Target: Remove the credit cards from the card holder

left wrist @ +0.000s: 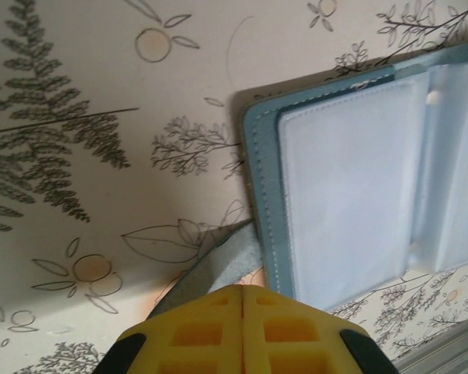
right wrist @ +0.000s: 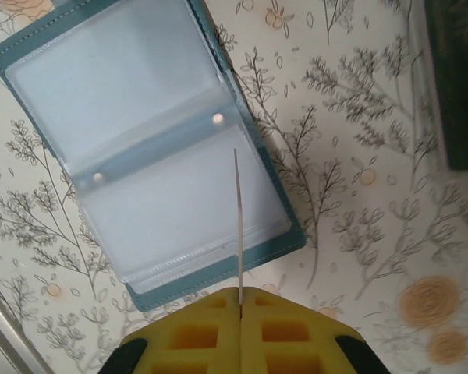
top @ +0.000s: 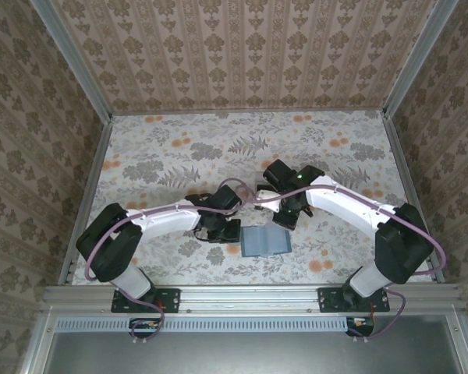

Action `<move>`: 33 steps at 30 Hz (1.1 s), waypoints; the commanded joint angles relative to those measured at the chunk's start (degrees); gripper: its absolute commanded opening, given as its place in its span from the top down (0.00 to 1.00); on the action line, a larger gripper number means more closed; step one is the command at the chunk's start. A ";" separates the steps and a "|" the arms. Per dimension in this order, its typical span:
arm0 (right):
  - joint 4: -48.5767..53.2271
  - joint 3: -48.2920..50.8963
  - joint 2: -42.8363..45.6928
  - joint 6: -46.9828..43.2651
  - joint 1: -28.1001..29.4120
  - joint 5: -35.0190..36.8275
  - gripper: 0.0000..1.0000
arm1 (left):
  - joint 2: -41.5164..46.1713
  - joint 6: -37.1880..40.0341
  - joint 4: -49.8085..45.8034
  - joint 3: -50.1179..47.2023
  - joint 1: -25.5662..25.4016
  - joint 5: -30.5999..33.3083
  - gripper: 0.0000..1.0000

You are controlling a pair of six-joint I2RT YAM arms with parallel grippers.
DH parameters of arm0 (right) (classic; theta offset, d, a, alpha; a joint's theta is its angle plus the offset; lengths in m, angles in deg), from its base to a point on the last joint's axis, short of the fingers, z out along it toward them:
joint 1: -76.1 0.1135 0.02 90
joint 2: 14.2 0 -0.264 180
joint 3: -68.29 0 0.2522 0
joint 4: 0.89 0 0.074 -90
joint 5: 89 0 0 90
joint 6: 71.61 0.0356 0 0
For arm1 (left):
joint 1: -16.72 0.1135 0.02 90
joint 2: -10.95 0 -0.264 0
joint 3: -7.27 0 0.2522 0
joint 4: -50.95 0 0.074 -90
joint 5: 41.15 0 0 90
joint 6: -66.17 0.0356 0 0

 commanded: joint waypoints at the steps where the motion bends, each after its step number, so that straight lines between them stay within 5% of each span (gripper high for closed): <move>1: 4.86 -4.85 -2.26 -10.01 -0.98 1.87 1.00 | 2.32 -0.18 0.22 -1.11 0.64 0.74 0.93; 33: 21.16 -51.06 -33.67 -26.12 -10.21 3.97 1.00 | 10.01 1.10 -3.26 -6.48 8.63 0.21 0.92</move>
